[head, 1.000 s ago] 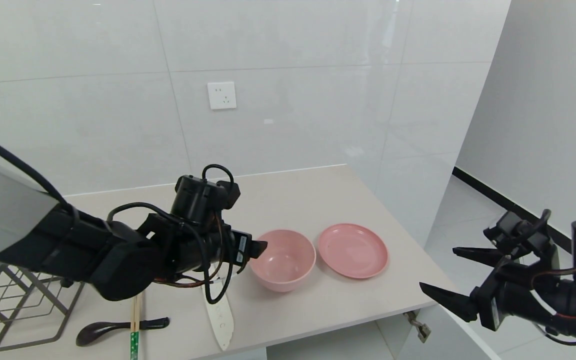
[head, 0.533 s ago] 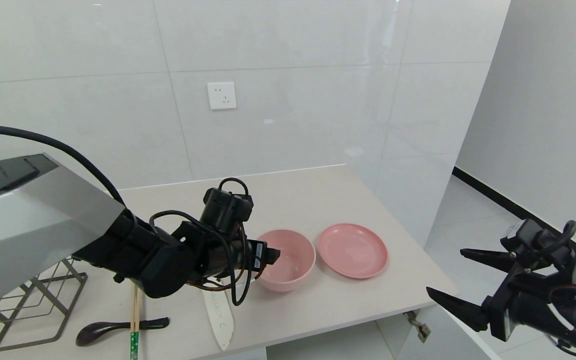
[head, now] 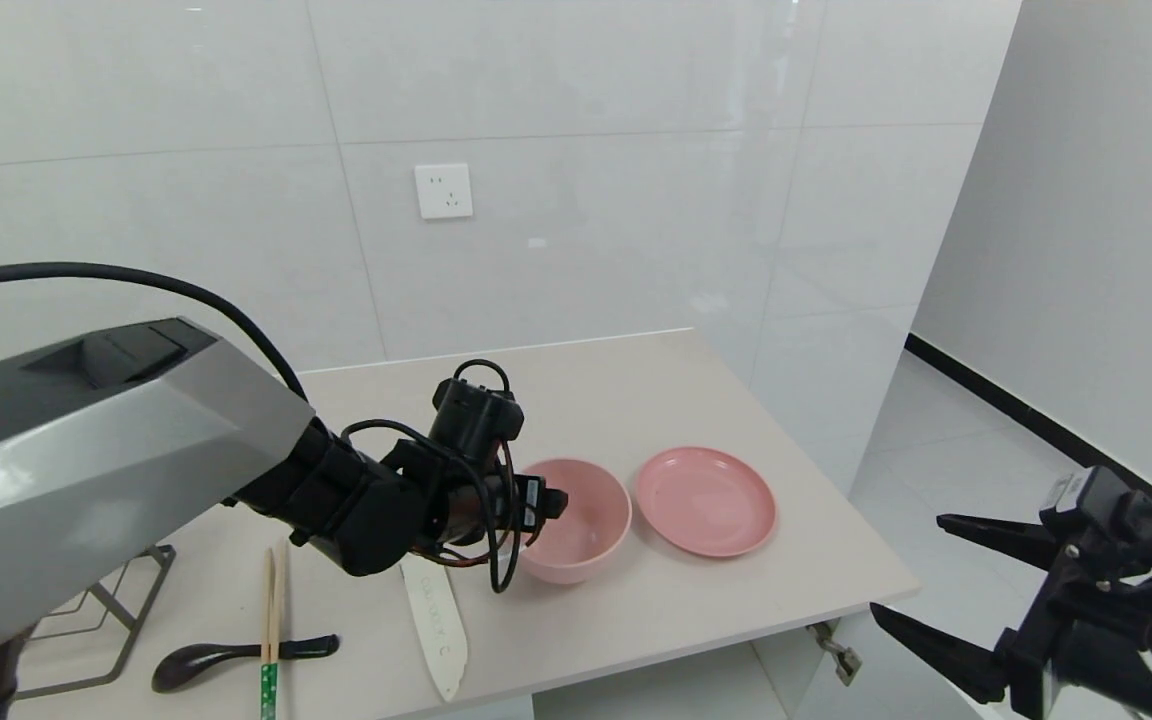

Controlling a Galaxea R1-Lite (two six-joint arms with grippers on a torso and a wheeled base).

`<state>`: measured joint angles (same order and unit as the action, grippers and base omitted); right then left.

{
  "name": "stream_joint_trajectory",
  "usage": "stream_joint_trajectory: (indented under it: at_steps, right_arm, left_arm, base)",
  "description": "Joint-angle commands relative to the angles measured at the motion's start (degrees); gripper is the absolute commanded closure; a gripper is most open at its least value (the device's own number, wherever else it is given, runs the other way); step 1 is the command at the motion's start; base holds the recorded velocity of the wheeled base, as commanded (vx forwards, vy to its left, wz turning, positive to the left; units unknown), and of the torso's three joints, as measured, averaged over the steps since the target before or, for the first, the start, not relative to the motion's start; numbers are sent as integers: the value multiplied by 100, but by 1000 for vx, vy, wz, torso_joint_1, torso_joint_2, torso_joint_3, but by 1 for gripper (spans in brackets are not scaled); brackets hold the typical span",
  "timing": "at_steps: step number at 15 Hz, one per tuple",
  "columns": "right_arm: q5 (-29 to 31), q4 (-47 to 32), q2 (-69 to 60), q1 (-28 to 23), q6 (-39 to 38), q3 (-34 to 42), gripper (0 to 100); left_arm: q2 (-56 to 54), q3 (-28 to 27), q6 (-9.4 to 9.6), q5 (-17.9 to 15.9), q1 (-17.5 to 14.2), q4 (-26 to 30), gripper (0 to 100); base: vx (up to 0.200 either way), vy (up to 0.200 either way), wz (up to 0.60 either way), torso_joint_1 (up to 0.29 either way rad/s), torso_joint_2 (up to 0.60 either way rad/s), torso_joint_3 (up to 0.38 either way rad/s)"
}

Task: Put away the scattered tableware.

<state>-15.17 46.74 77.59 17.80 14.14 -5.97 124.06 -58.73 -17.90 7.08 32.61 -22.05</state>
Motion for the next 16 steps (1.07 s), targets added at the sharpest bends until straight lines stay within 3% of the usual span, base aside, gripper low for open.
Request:
stream_joint_trajectory:
  at_steps: [1,8,9,16]
  right_arm:
    - [-4,2,-139,4,27,105,0]
    - [-4,2,-289,-4,27,123,0]
    - [-4,2,-289,-4,27,123,0]
    - [-4,-7,-280,-84,27,114,0]
  left_arm:
    - [136,-94,-3,4,-9,-1,0]
    - [373,-261,-12,4,-35,-10,0]
    - [382,-261,-39,4,-35,-10,100]
    - [144,-235,-21,12,-18,-36,100]
  base:
    - [0,0,0,0,0,0]
    - [0,0,0,0,0,0]
    - [0,0,0,0,0,0]
    - [0,0,0,0,0,0]
